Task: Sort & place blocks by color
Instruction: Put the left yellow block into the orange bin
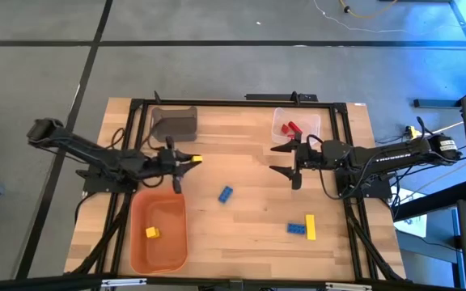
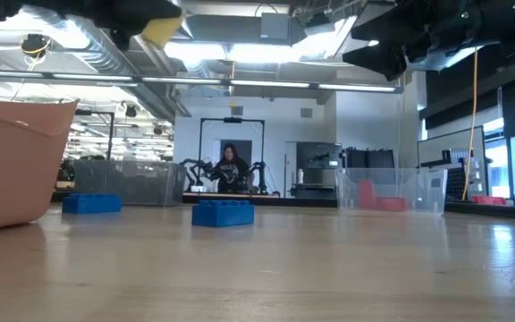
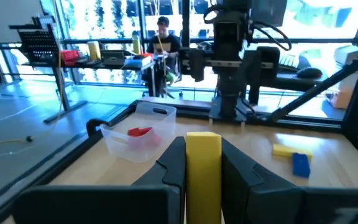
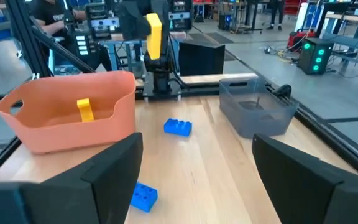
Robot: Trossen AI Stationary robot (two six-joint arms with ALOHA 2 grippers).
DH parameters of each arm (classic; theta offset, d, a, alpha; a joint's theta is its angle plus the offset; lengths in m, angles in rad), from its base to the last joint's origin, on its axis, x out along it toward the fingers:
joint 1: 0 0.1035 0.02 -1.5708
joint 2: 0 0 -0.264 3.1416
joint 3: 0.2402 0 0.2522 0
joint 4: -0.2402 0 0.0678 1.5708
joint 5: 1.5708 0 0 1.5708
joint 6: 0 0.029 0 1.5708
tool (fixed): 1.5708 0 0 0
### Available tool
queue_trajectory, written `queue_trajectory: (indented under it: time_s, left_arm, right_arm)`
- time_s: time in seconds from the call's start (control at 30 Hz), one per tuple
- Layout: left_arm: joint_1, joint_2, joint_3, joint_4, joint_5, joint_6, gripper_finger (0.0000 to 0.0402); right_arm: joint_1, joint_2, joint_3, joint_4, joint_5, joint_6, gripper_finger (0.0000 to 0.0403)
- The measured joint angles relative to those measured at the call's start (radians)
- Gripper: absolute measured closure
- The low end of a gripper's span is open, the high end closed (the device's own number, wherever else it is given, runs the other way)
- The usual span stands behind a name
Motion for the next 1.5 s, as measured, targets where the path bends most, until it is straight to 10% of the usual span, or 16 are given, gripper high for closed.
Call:
queue_trajectory:
  time_s: [0.3,0.47,0.67,1.07,1.5]
  left_arm:
    - [-0.003,-0.056,-0.035,-0.019,0.041,-0.090,0.0355]
    - [-0.043,-0.055,0.057,-0.318,0.341,-0.278,0.0355]
    - [-0.165,-0.014,0.215,-0.753,0.408,-0.524,0.0355]
    - [-0.488,0.433,0.397,-1.025,0.396,-0.886,0.0355]
    - [-0.536,0.707,0.480,-1.032,0.429,-0.996,0.0309]
  right_arm:
    - [0.000,0.013,0.000,0.012,0.000,0.001,0.0099]
    - [0.000,0.013,0.000,0.013,0.000,0.002,0.0099]
    - [0.000,0.013,0.000,0.014,0.000,0.020,0.0099]
    - [0.000,0.013,0.000,0.013,0.000,0.021,0.0099]
    - [0.000,0.013,0.000,0.013,0.000,0.022,0.0099]
